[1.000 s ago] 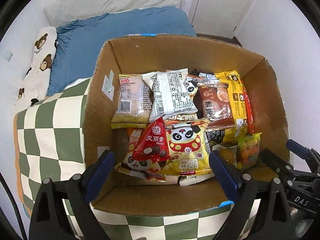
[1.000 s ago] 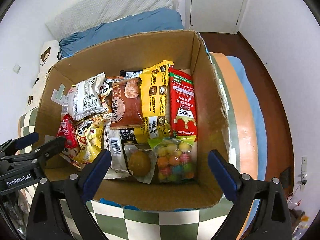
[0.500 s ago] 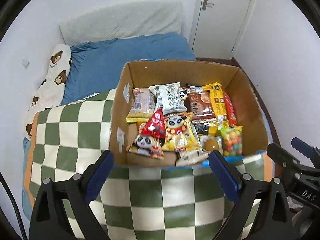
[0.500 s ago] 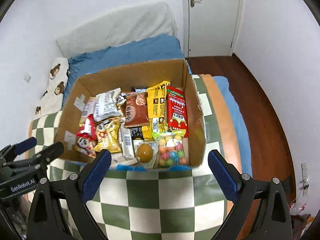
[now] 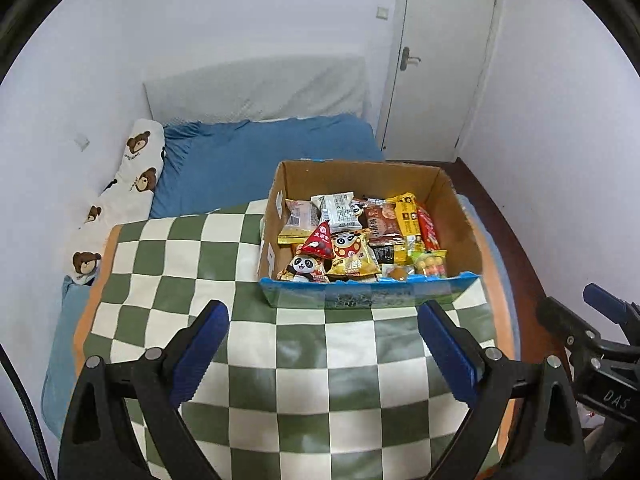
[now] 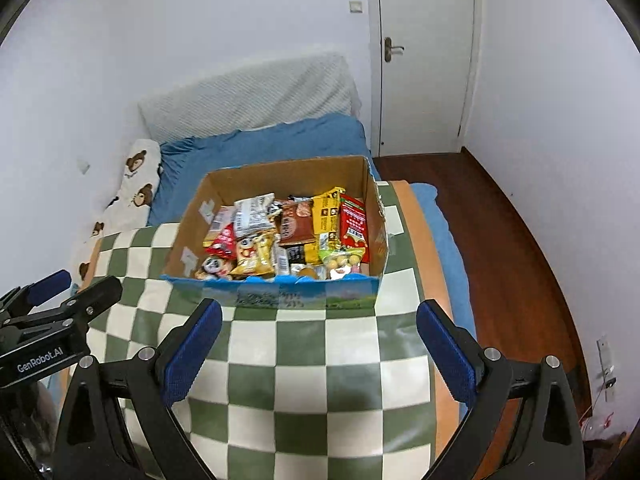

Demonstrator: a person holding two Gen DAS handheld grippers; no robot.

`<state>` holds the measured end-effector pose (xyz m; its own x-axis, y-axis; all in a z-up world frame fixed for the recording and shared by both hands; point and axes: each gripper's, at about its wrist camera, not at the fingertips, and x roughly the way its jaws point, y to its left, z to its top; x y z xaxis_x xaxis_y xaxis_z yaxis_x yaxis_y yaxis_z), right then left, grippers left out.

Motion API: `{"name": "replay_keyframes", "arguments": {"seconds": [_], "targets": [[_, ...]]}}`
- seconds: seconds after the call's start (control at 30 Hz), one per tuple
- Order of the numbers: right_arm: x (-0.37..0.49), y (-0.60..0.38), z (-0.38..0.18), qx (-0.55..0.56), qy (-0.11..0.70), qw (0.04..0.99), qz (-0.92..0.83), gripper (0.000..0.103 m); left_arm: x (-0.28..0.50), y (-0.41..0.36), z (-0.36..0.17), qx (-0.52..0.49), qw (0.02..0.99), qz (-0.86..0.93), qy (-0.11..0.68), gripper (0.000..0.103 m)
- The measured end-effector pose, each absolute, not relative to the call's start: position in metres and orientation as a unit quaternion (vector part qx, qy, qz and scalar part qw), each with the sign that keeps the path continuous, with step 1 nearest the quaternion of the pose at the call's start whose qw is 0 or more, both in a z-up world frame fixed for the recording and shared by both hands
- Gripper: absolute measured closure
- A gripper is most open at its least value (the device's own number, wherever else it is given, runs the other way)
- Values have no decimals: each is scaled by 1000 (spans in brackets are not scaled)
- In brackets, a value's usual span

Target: Organize snacks

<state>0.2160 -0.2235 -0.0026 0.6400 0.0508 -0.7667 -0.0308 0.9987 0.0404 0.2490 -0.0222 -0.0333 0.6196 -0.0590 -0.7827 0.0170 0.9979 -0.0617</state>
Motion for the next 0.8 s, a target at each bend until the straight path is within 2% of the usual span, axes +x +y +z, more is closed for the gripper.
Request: {"name": "replay_keyframes", "arguments": {"seconds": [0.37,0.8], "targets": [[145,-208,52,9,381,924,37,3,191,-11,10,-19,915,-8,403,6],[122,-198,71,-1,362,931,43,2,168,-9,31,-24,923,-5,383,6]]}}
